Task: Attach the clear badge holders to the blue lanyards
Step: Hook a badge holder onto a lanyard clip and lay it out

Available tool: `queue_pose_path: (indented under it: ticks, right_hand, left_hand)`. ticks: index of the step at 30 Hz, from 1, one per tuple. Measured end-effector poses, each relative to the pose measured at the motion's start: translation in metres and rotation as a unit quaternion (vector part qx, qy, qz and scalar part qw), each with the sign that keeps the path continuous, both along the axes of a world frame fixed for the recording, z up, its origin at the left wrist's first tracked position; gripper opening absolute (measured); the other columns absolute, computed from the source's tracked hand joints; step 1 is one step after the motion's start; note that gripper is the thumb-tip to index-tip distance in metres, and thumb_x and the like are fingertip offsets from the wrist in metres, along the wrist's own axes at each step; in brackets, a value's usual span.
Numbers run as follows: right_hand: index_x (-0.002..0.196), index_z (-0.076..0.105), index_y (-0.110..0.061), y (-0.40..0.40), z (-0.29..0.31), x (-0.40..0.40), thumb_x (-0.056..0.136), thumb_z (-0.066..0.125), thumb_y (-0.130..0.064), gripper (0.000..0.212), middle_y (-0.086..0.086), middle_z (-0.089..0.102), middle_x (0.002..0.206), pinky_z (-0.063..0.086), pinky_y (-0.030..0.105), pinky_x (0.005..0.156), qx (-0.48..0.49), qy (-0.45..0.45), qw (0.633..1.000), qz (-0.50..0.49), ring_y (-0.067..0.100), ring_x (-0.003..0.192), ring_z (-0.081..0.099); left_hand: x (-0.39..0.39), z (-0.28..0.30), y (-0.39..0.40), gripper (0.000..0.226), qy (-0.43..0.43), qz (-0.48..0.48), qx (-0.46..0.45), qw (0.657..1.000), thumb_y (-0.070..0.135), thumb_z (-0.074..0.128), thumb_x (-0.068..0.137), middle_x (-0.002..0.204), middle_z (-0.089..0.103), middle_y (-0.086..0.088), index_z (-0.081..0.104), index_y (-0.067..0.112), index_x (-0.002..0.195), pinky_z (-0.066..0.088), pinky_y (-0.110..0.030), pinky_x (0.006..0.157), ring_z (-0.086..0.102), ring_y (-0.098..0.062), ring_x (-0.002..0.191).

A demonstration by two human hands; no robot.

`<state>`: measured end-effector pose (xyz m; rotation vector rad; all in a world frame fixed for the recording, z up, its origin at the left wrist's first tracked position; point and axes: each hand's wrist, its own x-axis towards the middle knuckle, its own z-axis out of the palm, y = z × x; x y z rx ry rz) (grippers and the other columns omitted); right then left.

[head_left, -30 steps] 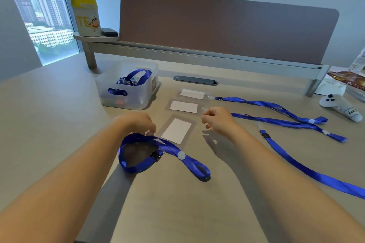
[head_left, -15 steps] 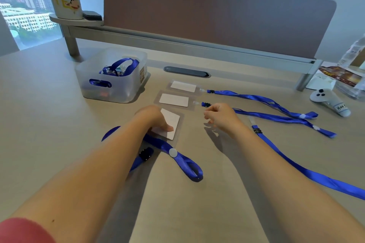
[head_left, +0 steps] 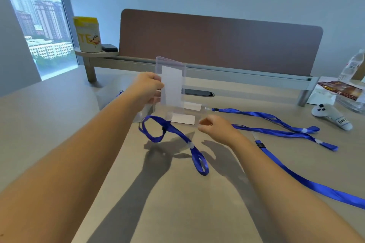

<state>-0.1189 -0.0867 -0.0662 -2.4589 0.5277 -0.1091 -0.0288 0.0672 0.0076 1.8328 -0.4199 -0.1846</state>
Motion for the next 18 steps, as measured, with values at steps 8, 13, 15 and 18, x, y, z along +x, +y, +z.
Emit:
queue_pose_path:
  ticks: [8,13,15,18]
  right_hand:
    - [0.101,0.065,-0.008,0.047,0.044,-0.002,0.093,0.047,-0.011,0.02,0.012,0.064,0.114,0.04,0.029,0.089,0.271,-0.153,0.948,0.068,0.015,0.096,0.055]
    - [0.1,0.062,-0.001,0.049,0.059,-0.005,0.094,0.044,-0.005,0.019,0.0,0.061,0.072,0.049,0.009,0.055,0.309,-0.231,0.922,0.03,0.011,0.063,0.056]
    - [0.097,0.06,-0.006,0.05,0.062,-0.008,0.094,0.044,-0.006,0.016,0.0,0.058,0.068,0.04,0.006,0.04,0.279,-0.243,0.929,0.029,0.006,0.051,0.047]
    - [0.088,0.06,-0.008,0.049,0.064,-0.009,0.092,0.049,-0.009,0.012,0.0,0.054,0.062,0.033,0.005,0.037,0.241,-0.258,0.935,0.027,-0.003,0.035,0.045]
  left_hand:
    - [-0.021,0.027,0.013,0.007,0.11,0.027,-0.209,0.971,0.006,0.05,0.091,0.104,0.057,-0.007,0.051,0.012,0.093,0.051,-0.03,0.077,0.058,-0.021,0.098]
    - [-0.02,0.025,0.024,0.031,0.164,0.043,-0.293,0.941,0.004,0.049,0.091,0.109,0.057,-0.012,0.05,0.003,0.121,0.054,-0.027,0.073,0.057,-0.019,0.093]
    - [-0.021,0.016,0.026,0.028,0.173,0.063,-0.277,0.943,0.003,0.052,0.089,0.101,0.059,-0.011,0.052,0.002,0.117,0.056,-0.026,0.069,0.061,-0.018,0.085]
    - [-0.02,-0.002,0.028,0.029,0.202,0.083,-0.227,0.949,0.007,0.058,0.086,0.096,0.057,-0.009,0.05,0.004,0.113,0.05,-0.026,0.075,0.06,-0.022,0.087]
